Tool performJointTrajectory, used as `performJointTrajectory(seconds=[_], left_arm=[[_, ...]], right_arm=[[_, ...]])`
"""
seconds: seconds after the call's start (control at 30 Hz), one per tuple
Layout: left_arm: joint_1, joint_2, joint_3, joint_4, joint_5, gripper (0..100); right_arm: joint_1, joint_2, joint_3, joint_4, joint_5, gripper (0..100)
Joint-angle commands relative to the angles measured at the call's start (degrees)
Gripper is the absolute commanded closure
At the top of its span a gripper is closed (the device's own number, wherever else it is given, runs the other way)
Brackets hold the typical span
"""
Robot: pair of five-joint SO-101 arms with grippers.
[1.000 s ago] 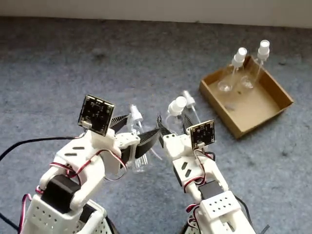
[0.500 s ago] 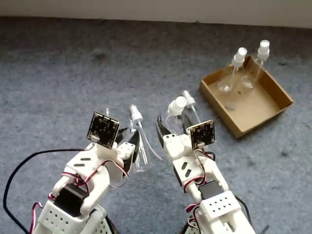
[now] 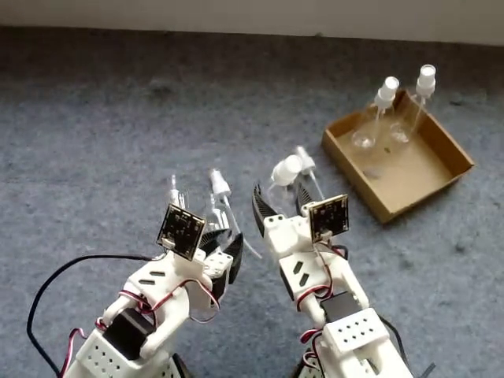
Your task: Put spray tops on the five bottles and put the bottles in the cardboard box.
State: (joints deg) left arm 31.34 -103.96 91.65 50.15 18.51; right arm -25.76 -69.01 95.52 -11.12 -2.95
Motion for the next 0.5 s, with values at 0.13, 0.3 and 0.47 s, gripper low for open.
performJointTrajectory(seconds=[0.13, 0.3, 0.47], left_arm=[[0.84, -0.31, 5.49, -11.96, 0.62, 97], [1.01, -0.31, 5.32, -12.22, 0.62, 97], [1.10, -0.31, 5.32, -12.22, 0.70, 97]], right_arm=[[-0.75, -1.01, 6.02, -8.92, -0.26, 96.1], [-5.05, -1.01, 5.76, -9.10, -0.26, 96.1], [-7.34, -1.01, 5.58, -9.19, -0.26, 96.1]])
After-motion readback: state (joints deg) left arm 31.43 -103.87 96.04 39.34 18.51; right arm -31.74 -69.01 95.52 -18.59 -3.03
